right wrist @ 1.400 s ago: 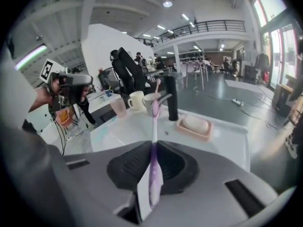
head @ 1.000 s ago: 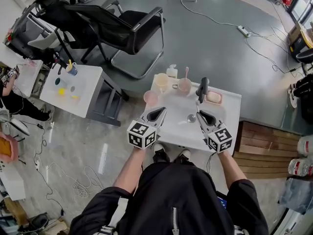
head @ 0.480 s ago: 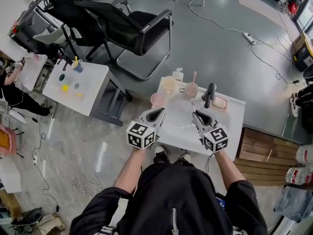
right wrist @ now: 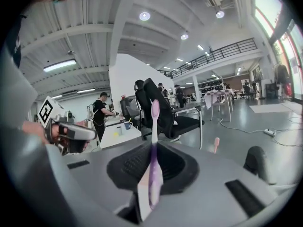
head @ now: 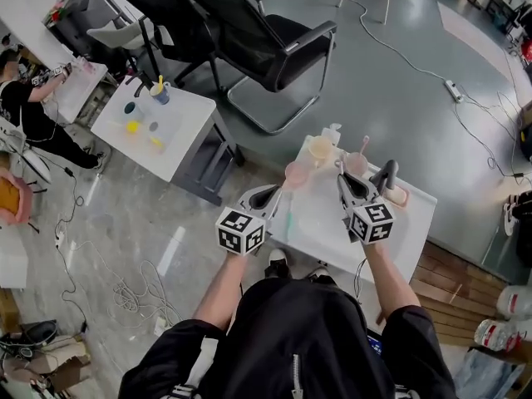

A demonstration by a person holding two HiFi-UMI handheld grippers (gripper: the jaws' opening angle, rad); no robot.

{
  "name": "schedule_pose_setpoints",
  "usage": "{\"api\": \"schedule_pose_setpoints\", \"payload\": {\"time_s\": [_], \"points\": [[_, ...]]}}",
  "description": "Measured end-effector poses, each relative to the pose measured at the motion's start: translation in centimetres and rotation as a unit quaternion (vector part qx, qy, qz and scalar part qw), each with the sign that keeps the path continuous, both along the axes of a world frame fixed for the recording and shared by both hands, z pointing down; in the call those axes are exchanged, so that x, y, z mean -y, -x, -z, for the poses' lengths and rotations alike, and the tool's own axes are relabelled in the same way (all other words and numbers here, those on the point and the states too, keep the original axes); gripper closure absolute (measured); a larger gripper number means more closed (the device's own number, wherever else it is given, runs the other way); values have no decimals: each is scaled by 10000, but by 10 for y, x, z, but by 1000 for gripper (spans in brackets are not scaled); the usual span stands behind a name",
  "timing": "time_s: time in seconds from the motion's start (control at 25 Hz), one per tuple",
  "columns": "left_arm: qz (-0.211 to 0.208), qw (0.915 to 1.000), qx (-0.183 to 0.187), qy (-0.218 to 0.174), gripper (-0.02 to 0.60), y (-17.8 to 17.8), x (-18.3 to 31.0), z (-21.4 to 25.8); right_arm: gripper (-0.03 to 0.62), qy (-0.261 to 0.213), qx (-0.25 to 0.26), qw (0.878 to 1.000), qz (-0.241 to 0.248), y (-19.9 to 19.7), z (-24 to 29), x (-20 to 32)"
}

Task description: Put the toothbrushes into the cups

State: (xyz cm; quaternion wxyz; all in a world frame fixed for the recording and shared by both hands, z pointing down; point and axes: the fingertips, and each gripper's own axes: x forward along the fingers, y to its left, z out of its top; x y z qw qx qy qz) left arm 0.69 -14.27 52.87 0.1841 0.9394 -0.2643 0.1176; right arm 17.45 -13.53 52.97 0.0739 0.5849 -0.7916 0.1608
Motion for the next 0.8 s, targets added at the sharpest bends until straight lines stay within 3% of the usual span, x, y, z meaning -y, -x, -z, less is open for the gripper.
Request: {"api": "schedule_pose_setpoints", "payload": {"time_s": [0.32,0.8], "points": [[347,9993,67,98,581,41,13,-13,549,-191,323,9991,-172,1,16,77],[536,9979,211,284,581,72,22,-28,549,2,517,9981,-341,-6,-12,155]]}}
